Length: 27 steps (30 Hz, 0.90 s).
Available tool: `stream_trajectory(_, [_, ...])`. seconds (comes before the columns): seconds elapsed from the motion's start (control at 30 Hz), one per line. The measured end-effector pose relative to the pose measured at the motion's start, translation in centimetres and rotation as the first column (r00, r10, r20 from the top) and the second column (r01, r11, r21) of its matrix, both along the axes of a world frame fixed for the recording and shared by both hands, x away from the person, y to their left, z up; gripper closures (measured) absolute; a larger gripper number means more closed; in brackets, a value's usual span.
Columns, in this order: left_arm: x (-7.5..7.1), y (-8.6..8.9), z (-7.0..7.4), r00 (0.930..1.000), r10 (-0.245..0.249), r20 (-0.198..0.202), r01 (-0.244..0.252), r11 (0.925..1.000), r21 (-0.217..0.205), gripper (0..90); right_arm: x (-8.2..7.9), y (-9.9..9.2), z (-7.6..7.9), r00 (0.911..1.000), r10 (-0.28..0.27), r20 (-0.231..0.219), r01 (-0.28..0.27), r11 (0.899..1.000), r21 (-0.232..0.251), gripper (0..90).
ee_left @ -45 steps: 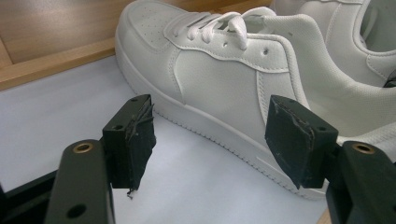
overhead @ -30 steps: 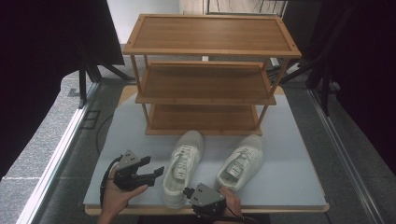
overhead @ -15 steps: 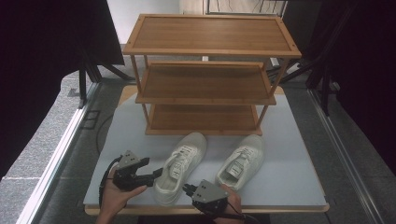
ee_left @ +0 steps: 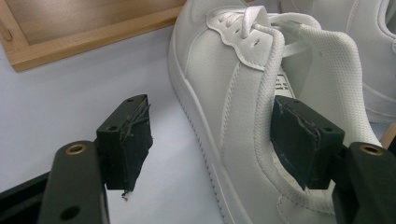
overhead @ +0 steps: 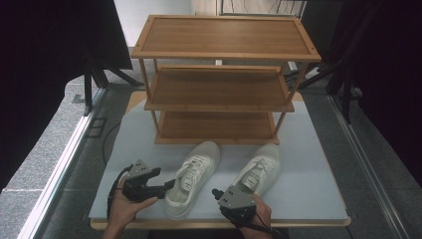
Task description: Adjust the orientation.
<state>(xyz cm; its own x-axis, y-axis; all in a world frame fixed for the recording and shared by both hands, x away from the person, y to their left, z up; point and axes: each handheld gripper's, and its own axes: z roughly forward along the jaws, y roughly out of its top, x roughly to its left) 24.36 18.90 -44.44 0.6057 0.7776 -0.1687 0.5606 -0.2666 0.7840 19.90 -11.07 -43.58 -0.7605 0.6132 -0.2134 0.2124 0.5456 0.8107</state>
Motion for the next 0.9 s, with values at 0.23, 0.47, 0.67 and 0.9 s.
stream_trajectory(0.23, [0.2,0.1,0.1,1.0000,-0.005,-0.004,0.005,1.0000,-0.006,28.8,-0.2,-0.6,-0.3,0.9988,-0.048,0.003,0.048,0.997,-0.058,89.9])
stream_trajectory(0.47, [0.6,-0.3,-0.1,0.9997,-0.021,-0.016,0.021,0.9998,0.005,29.1,-1.7,-1.9,-0.1,0.9962,-0.087,0.001,0.087,0.993,-0.079,90.0])
stream_trajectory(0.67, [0.8,-0.3,-0.1,0.9994,-0.030,-0.018,0.030,0.9995,0.007,29.1,-2.9,-3.6,0.0,0.9944,-0.105,-0.012,0.103,0.992,-0.069,90.0])
stream_trajectory(0.9, [1.0,-0.4,-0.1,0.9990,-0.037,-0.025,0.037,0.9993,0.010,29.0,-4.5,-7.4,0.0,0.9860,-0.162,-0.039,0.161,0.987,-0.022,90.0])
